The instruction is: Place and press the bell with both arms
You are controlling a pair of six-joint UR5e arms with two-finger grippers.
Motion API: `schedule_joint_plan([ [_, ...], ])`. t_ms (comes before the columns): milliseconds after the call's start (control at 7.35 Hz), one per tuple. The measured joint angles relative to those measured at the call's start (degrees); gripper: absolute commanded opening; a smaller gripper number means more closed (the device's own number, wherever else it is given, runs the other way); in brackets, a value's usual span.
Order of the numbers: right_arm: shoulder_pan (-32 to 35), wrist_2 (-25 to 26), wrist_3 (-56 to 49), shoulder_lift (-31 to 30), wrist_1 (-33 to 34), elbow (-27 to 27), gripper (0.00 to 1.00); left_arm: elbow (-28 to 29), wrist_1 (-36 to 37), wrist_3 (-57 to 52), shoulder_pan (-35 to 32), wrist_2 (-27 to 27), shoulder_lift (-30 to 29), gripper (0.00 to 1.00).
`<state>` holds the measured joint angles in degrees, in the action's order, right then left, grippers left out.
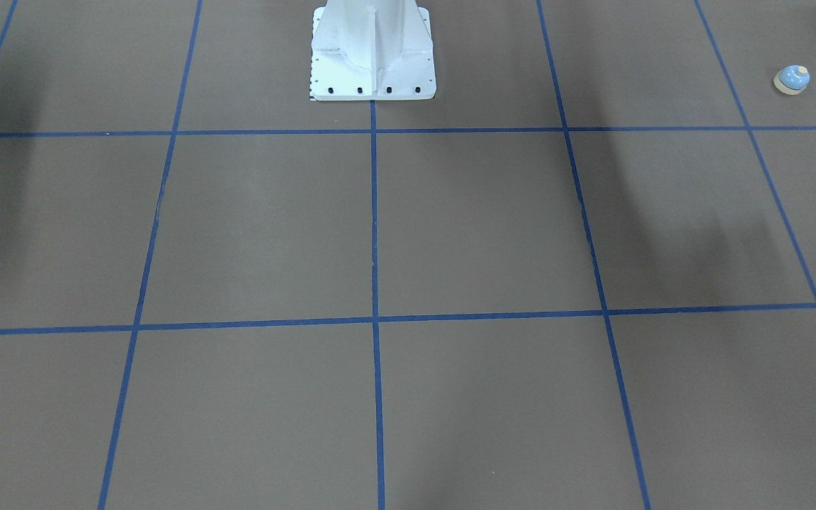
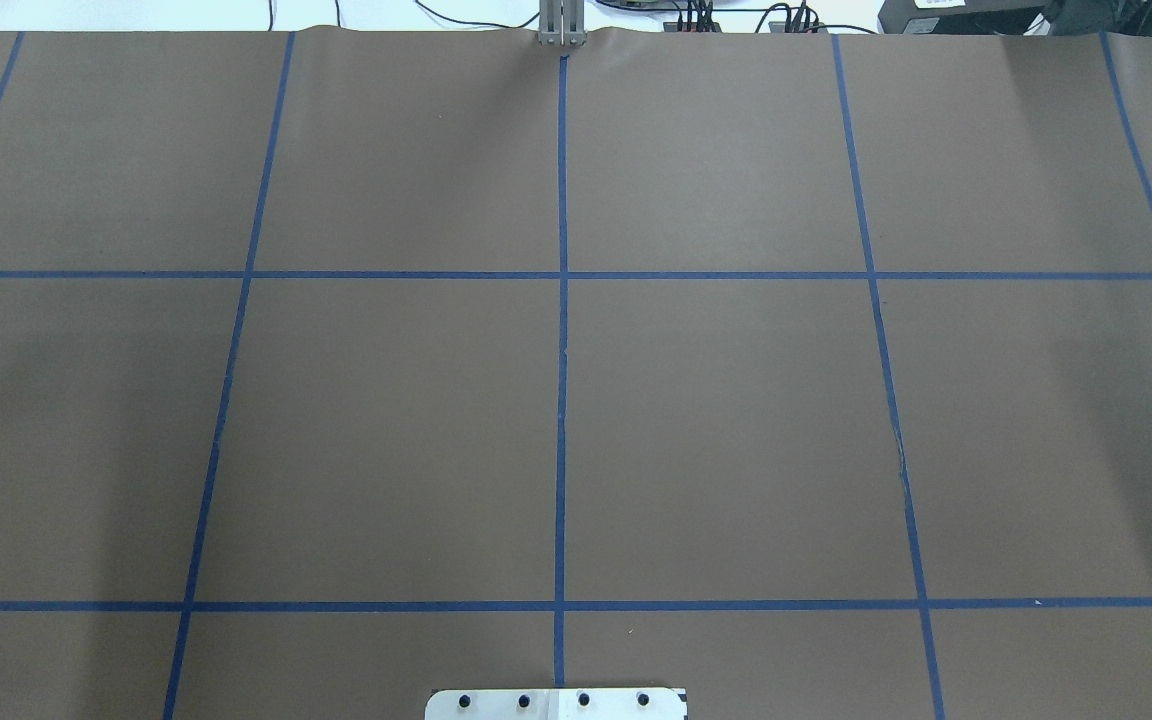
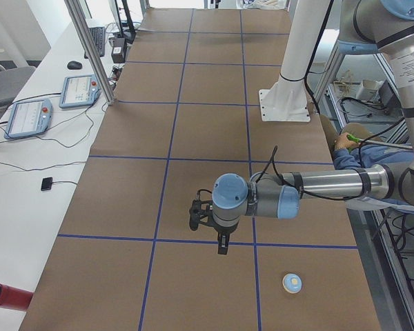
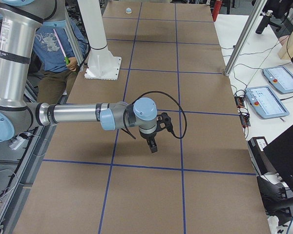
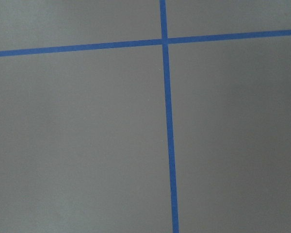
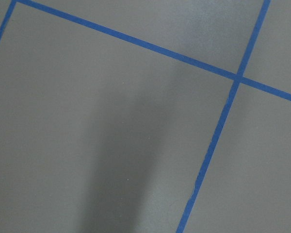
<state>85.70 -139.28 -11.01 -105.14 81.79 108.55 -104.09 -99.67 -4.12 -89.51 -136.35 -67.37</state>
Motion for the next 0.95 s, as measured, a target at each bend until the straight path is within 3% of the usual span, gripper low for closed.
schedule_joint_plan([
  [544, -1.3, -0.5, 0.5, -0.3, -1.4, -0.1, 1.0, 9.1, -7.6, 1.0, 0.2, -0.2, 8.7, 1.0],
  [953, -1.9, -1.6, 0.7, -0.3, -1.8, -0.1, 1.0, 16.3, -7.7, 3.8, 0.3, -4.3, 9.8, 1.0],
])
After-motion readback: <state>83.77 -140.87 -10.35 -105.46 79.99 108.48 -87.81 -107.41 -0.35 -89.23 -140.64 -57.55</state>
